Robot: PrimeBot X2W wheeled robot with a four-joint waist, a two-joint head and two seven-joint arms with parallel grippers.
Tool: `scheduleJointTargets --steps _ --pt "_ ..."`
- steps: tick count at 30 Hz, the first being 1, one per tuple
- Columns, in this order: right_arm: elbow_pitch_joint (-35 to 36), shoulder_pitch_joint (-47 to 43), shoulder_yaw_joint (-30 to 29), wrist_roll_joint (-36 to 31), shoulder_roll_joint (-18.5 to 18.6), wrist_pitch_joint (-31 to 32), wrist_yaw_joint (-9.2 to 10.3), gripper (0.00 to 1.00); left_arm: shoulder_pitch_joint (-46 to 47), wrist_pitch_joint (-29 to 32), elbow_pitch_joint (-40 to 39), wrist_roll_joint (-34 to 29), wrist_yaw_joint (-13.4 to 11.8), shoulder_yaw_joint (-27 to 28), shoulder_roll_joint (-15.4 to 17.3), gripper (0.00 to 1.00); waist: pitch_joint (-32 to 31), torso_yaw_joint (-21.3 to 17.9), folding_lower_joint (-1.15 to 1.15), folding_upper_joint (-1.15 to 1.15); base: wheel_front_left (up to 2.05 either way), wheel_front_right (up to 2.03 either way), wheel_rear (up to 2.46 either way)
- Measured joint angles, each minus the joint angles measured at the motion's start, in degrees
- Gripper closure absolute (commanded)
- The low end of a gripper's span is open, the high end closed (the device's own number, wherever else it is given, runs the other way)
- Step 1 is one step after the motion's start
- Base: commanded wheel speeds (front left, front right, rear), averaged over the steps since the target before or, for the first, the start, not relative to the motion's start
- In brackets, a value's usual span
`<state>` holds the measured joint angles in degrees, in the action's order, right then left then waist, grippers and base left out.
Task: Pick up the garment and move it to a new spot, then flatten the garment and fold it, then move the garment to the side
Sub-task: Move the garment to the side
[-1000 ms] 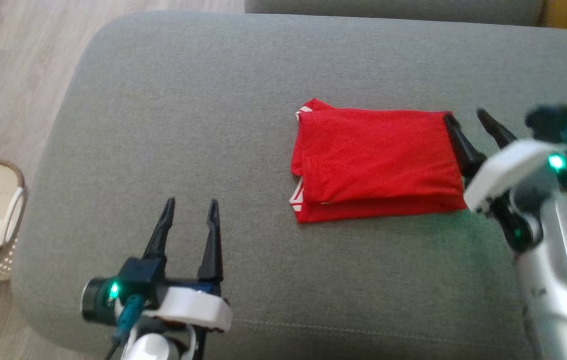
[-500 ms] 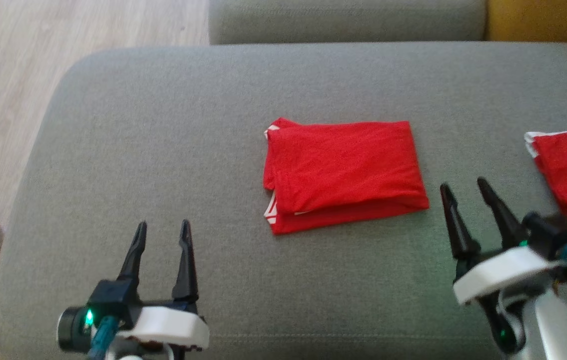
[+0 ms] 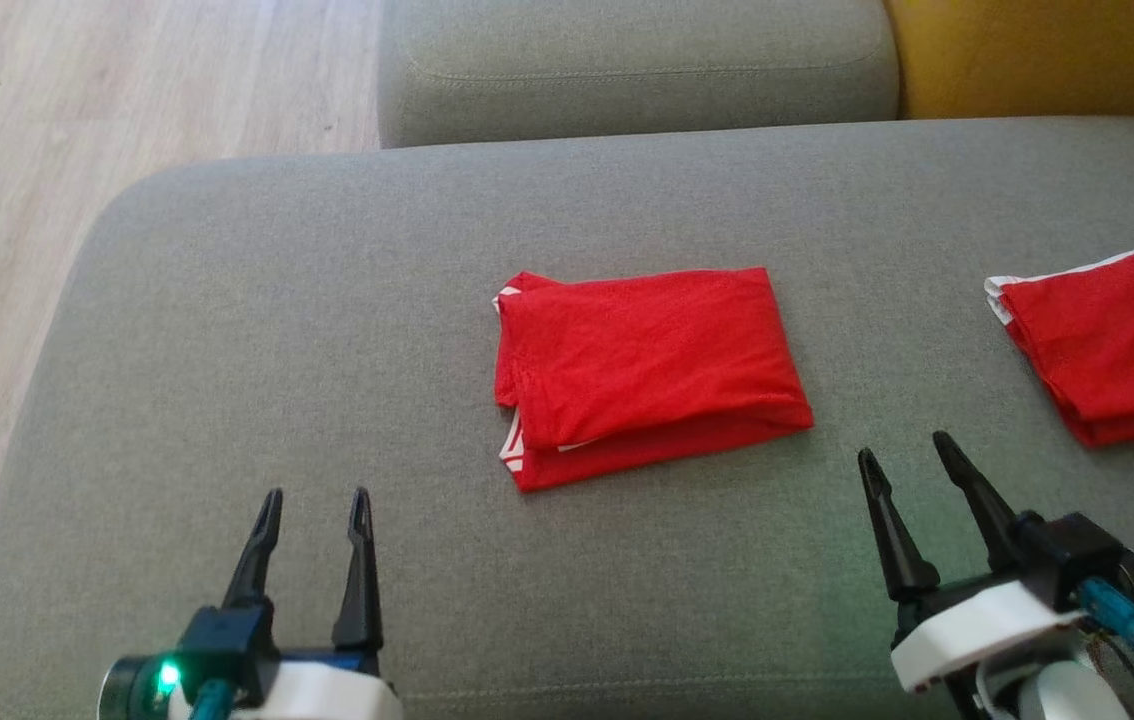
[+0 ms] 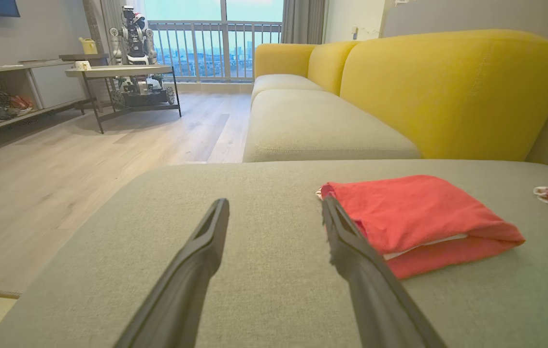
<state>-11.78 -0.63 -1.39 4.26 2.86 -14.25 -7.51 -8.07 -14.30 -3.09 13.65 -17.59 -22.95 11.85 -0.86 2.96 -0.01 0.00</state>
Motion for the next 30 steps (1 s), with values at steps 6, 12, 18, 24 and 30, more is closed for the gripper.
scheduleJointTargets --steps 6,12,18,24,30 --pt "1.09 -1.76 0.91 0.36 -0.05 -0.15 0.0 0.0 -2.02 0.0 1.8 -2.61 1.56 1.69 -1.34 0.0 -0.33 -0.04 0.0 0.0 0.0 0.0 0.0" --pt "1.29 -2.47 1.04 0.73 -0.1 -0.15 0.0 0.0 -2.22 0.0 2.16 -3.67 3.02 3.16 -2.49 0.0 -0.42 0.12 0.0 0.0 0.0 0.0 0.0" --pt "1.16 -2.47 1.15 0.96 -0.13 -0.15 0.0 0.0 -2.32 0.0 2.46 -5.11 4.05 4.44 -3.49 0.0 -0.71 0.35 0.0 0.0 0.0 0.0 0.0" --pt "1.08 -2.47 1.44 1.11 -0.14 -0.15 0.0 0.0 -2.44 0.0 3.04 -6.11 4.78 5.55 -4.34 0.0 -1.06 0.44 0.0 0.0 0.0 0.0 0.0" --pt "1.07 -2.48 1.42 1.3 -0.14 -0.15 0.0 0.0 -2.47 0.0 3.45 -7.05 5.52 6.33 -5.01 0.0 -1.33 0.79 0.0 0.0 0.0 0.0 0.0"
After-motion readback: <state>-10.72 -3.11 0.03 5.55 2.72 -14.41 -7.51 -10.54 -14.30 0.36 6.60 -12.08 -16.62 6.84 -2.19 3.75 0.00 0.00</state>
